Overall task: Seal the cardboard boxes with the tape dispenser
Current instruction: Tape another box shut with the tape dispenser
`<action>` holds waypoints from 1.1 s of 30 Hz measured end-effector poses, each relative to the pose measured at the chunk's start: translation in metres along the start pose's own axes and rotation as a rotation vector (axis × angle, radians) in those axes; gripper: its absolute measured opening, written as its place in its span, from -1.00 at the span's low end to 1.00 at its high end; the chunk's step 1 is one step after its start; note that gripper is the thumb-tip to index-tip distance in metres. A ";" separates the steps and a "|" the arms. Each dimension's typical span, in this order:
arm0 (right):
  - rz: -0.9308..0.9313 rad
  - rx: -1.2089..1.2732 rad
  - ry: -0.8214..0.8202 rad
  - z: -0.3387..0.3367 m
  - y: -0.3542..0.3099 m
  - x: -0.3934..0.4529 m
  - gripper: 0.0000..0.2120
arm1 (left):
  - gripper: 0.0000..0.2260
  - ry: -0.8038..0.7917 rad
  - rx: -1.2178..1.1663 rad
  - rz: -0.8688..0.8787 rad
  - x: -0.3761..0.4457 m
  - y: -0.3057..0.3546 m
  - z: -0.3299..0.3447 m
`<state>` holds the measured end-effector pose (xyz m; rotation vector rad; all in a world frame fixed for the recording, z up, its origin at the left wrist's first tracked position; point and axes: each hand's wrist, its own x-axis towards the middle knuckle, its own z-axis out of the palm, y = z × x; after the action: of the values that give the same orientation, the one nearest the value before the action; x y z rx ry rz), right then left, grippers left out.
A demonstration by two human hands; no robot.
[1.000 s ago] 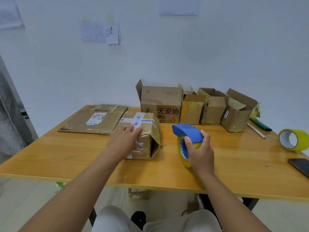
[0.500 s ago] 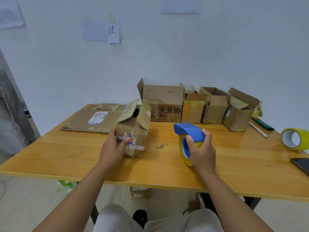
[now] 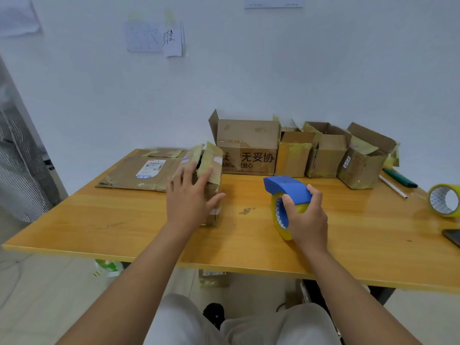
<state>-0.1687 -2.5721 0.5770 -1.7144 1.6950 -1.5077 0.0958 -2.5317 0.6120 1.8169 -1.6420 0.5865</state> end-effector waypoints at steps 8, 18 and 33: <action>-0.035 0.048 0.031 0.008 0.000 0.000 -0.37 | -0.38 -0.028 0.143 -0.008 -0.010 -0.008 0.007; -0.048 0.076 -0.029 0.037 -0.007 0.017 -0.39 | -0.31 0.251 0.099 0.020 -0.003 -0.029 0.021; -0.012 0.037 -0.083 0.044 -0.009 0.027 -0.42 | -0.31 -0.313 0.009 -0.076 0.037 -0.050 0.000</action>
<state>-0.1353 -2.6126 0.5789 -1.7462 1.6087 -1.4432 0.1501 -2.5562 0.6305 2.0490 -1.7593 0.2865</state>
